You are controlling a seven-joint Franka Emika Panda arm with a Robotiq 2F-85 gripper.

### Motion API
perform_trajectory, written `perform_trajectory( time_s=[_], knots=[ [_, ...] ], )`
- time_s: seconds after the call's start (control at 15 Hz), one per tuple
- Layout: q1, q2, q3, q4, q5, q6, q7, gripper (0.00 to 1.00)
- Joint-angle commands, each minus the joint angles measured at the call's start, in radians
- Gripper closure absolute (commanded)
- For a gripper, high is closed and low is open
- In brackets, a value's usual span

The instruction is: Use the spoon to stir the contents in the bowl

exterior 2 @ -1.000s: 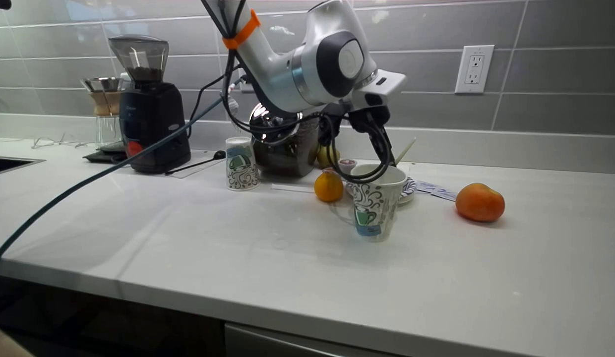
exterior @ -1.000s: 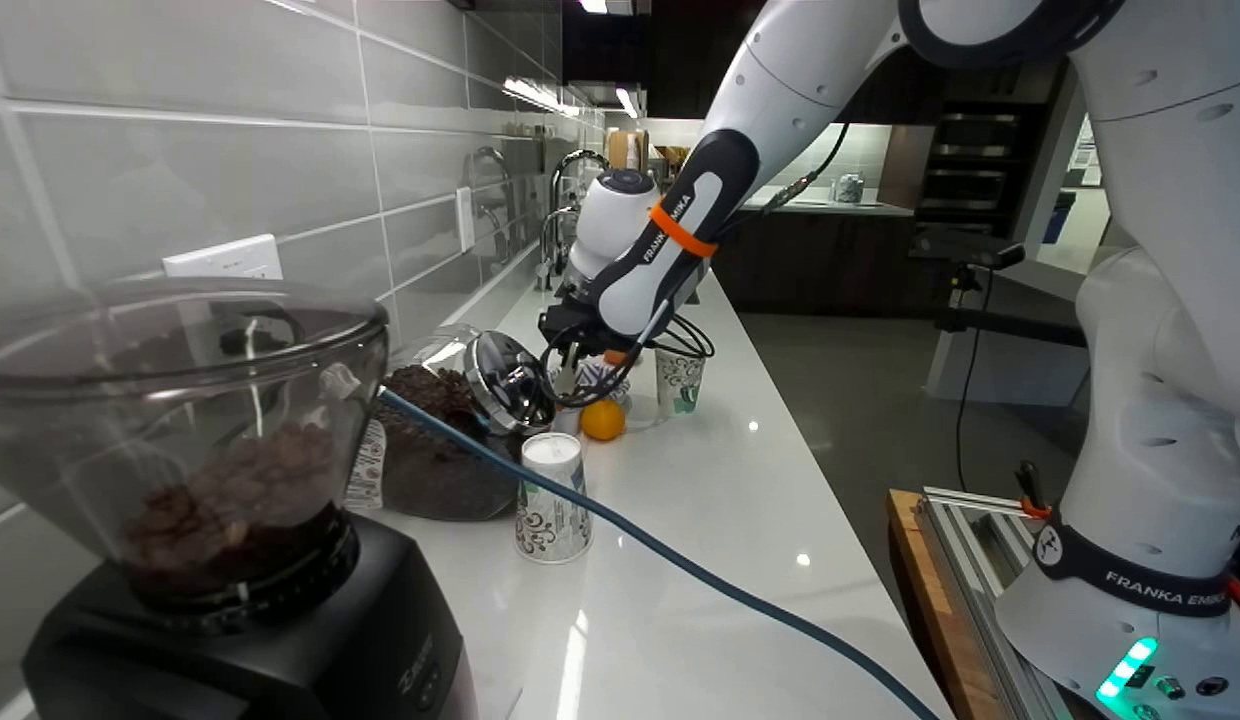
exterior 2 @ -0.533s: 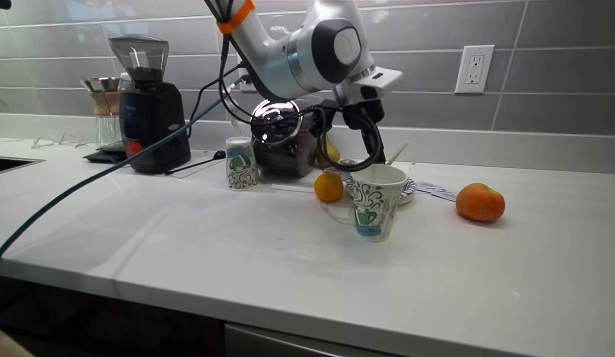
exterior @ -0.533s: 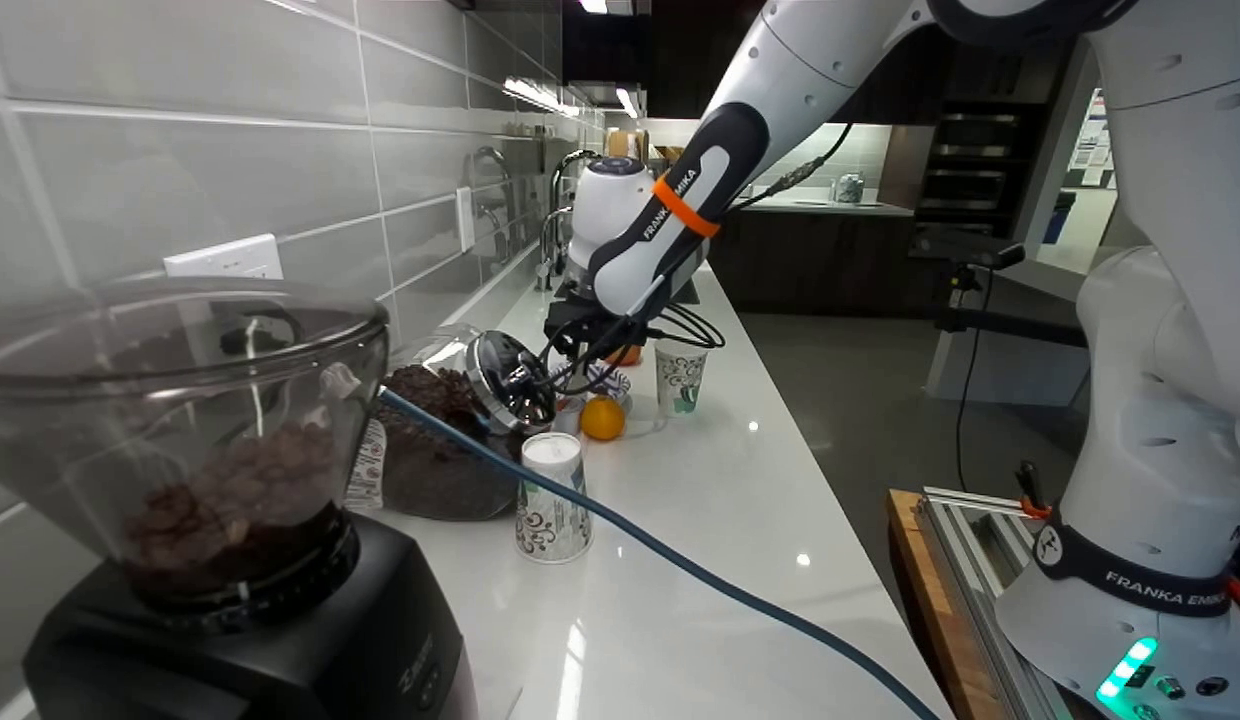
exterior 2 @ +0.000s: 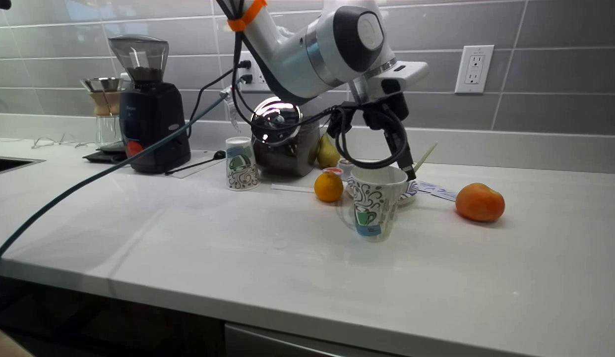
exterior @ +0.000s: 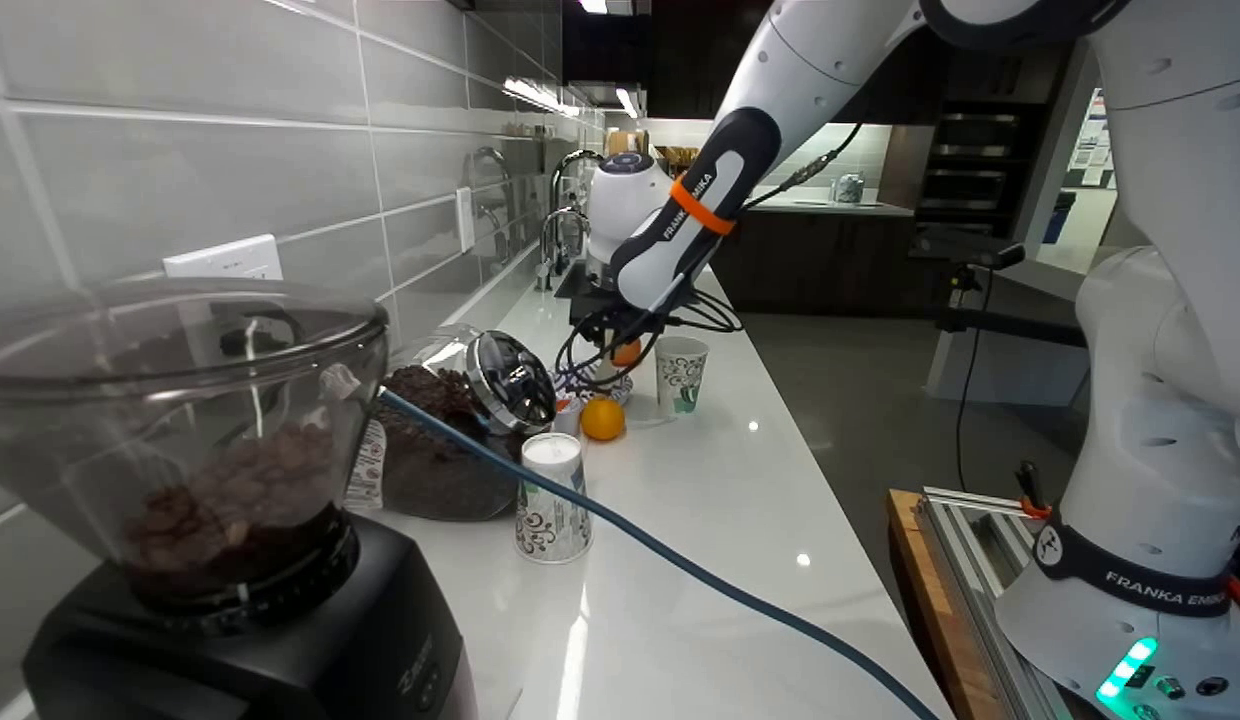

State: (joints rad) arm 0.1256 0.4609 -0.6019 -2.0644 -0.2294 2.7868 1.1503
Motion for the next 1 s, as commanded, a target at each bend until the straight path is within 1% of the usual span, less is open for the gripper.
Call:
perform_trajectory(
  time_s=[0.0, 0.13, 0.27, 0.47, 0.73, 0.93],
  knots=[
    [0.034, 0.040, -0.051, 0.015, -0.061, 0.076, 0.080, 0.96],
    [0.041, 0.060, -0.058, 0.014, -0.047, 0.147, 0.085, 0.96],
    [0.038, 0.074, -0.039, 0.007, -0.009, 0.206, 0.056, 0.96],
    [0.025, 0.084, 0.004, -0.007, 0.042, 0.252, 0.007, 0.96],
    [-0.018, 0.034, 0.089, -0.030, 0.118, 0.233, -0.086, 0.96],
    [-0.040, -0.003, 0.125, -0.038, 0.159, 0.191, -0.150, 0.96]
  ],
)
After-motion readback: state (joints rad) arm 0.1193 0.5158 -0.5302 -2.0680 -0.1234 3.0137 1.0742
